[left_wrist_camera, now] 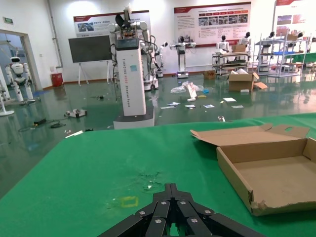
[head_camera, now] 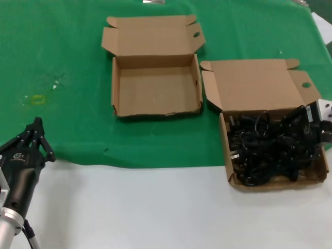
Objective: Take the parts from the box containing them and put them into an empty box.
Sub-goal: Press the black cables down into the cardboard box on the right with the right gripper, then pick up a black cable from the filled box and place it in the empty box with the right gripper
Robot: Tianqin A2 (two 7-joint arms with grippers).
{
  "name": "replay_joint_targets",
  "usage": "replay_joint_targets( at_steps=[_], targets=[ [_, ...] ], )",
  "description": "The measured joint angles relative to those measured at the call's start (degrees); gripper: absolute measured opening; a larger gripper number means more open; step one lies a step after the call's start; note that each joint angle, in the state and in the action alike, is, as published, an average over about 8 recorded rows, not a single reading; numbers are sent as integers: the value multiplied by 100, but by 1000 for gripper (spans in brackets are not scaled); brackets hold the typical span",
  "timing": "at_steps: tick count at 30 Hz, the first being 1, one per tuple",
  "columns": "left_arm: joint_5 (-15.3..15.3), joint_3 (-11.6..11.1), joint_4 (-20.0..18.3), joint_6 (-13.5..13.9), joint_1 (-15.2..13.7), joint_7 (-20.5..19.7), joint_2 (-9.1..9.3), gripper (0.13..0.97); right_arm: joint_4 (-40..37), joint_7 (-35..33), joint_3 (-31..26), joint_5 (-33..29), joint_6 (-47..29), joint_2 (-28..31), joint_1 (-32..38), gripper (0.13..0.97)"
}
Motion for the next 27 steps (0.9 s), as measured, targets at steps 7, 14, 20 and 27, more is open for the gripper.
replay_joint_targets(
  at_steps=[7, 14, 20, 27],
  targets=[
    [0, 0, 0, 0, 0, 0, 0, 144, -45, 35, 36, -14, 18, -42, 69, 378],
    [0, 0, 0, 0, 0, 0, 0, 144, -15, 78, 52, -35, 20, -47, 94, 318],
    [0, 0, 0, 0, 0, 0, 0, 144, 81, 142, 69, -37, 8, 0, 31, 237],
    [0, 0, 0, 0, 0, 0, 0, 144, 471, 436, 117, -11, -129, 174, -37, 218]
  ],
)
